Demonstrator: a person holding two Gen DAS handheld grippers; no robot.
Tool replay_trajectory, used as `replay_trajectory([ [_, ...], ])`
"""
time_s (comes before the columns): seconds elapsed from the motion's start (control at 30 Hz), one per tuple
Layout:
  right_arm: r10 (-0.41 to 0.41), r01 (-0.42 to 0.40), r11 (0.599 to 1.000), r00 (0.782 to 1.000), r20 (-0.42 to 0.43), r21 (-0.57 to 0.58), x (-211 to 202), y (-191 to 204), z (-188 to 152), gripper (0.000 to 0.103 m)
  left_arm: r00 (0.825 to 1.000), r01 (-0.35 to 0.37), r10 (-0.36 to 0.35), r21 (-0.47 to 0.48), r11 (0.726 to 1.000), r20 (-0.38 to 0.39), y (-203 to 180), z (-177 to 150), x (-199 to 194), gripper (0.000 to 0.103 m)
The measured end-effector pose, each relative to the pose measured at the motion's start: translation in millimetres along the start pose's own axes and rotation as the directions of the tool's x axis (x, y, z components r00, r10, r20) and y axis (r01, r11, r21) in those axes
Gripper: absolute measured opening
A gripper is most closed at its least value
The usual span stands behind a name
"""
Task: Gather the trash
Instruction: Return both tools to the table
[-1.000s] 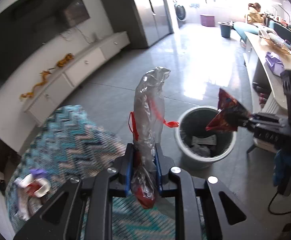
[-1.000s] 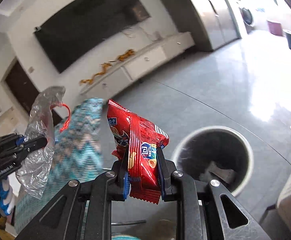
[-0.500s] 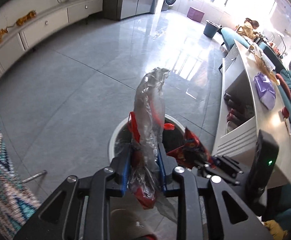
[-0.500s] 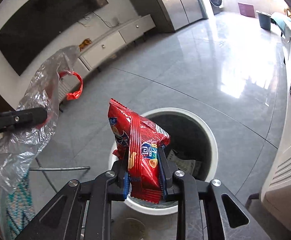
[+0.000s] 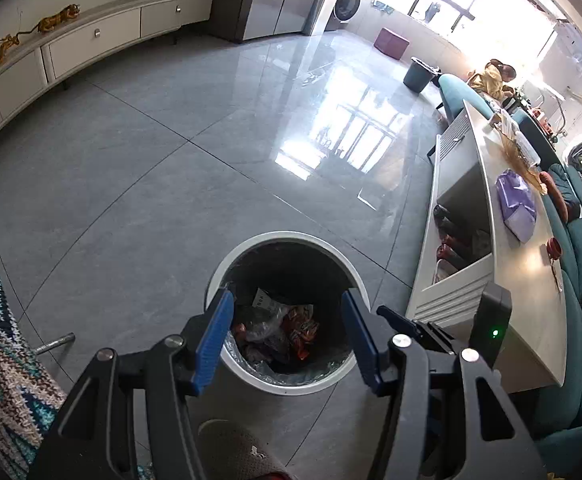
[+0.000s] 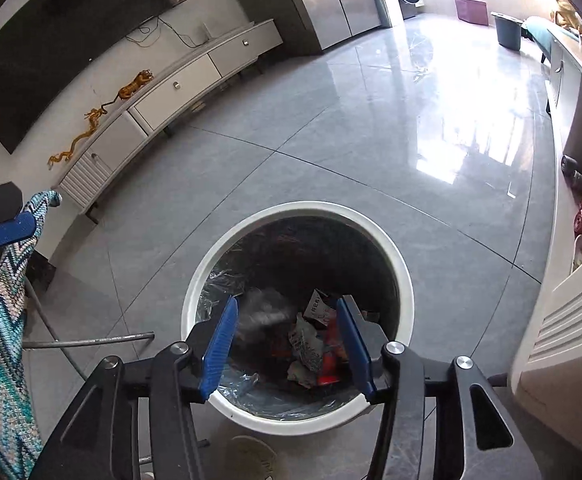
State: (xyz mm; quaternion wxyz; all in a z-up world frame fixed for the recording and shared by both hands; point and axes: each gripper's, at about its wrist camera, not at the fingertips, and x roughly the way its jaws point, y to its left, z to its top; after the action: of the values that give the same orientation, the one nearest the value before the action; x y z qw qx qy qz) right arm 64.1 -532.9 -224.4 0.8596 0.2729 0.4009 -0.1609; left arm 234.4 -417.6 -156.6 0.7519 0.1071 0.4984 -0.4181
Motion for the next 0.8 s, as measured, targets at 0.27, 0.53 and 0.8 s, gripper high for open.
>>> replay_trajectory([
  [0.27,0.01,-0.007,0.999,0.996,0.084,-0.039,-41,23,14,0.055,0.991,-0.083,0.079,0.037,0.996,0.109,16,-10,-71,0.055],
  [0.53,0.1,-0.077,0.989,0.975,0.196,-0.125,-105,85,21,0.06,0.956,-0.188,0.187,-0.015,0.982,0.227,56,-37,-159,0.055],
  [0.8,0.208,-0.136,0.954,0.942,0.263,-0.267,-159,157,15,0.061,0.902,-0.286,0.312,-0.127,0.95,0.299,94,-88,-228,0.055],
])
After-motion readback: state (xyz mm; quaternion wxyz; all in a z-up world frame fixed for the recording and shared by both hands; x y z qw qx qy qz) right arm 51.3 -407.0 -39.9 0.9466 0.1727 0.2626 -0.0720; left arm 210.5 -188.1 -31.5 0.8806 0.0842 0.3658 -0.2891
